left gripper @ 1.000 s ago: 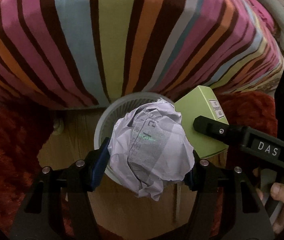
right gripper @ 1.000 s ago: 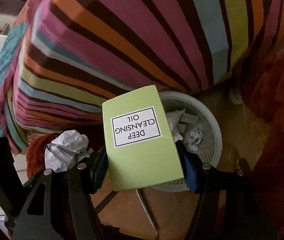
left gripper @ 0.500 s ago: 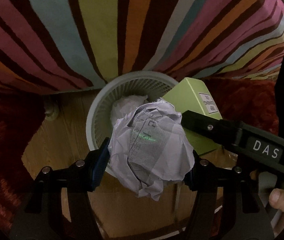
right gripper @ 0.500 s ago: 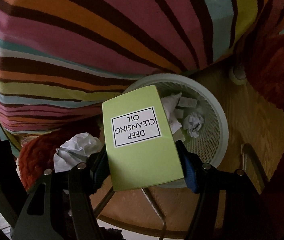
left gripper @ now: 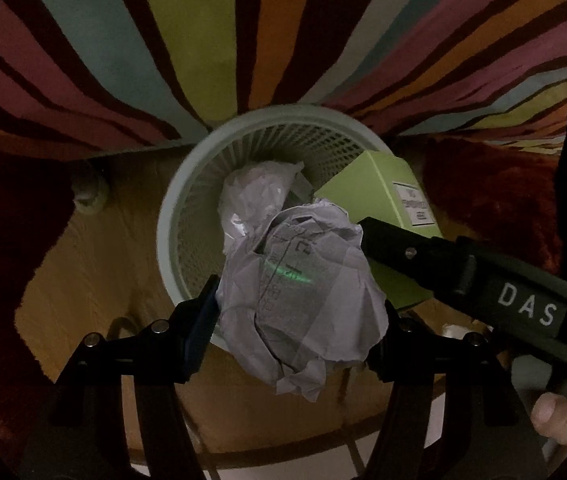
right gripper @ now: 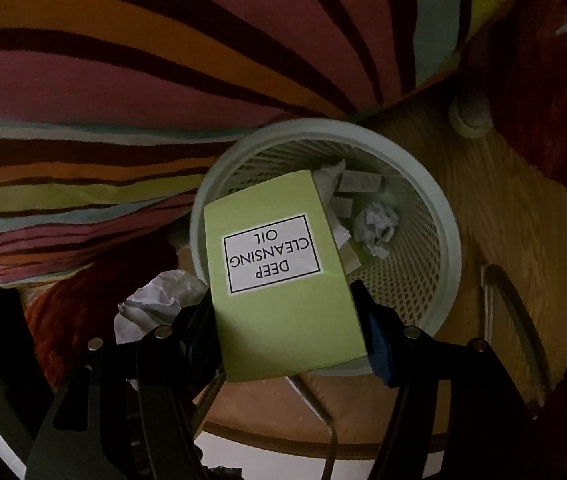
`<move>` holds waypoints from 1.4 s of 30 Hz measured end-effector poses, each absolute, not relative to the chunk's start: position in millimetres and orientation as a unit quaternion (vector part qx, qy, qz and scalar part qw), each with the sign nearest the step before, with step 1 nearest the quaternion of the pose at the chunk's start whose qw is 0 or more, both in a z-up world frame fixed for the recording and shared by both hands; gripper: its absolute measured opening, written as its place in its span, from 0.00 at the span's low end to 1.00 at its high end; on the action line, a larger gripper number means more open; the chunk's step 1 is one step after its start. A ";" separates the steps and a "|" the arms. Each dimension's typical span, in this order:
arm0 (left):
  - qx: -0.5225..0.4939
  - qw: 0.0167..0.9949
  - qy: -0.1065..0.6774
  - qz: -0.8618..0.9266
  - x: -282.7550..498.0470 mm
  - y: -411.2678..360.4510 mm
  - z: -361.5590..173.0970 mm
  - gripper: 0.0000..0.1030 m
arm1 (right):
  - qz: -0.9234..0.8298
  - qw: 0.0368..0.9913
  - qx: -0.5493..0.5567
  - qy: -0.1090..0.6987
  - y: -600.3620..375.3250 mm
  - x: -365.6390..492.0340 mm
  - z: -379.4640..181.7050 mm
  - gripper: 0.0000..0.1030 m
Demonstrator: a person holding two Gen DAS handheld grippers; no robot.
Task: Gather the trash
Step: 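Open both tools to drop the paper ball and green box into the wastebasket, then lift both tools from the wastebasket back toward the tissue packets on the bed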
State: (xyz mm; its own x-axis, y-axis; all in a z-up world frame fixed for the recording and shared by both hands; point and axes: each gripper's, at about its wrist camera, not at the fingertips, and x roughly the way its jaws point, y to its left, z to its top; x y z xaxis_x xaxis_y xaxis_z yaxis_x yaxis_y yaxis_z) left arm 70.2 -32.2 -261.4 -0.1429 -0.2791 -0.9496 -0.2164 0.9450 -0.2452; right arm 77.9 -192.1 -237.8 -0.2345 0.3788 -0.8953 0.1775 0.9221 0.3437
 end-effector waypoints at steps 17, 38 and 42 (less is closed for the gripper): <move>-0.165 0.581 0.797 -0.003 72.3 -34.6 -302.3 0.82 | 0.029 0.564 0.179 0.805 -198.2 82.9 -273.7 0.91; -0.084 0.755 0.649 -0.034 72.7 -20.0 -140.9 0.83 | 0.161 0.745 0.134 0.633 -197.0 96.1 -92.7 0.91; -0.091 0.797 0.597 -0.022 86.1 -2.1 -98.6 0.83 | 0.174 0.820 0.124 0.531 -200.1 122.7 -39.7 0.91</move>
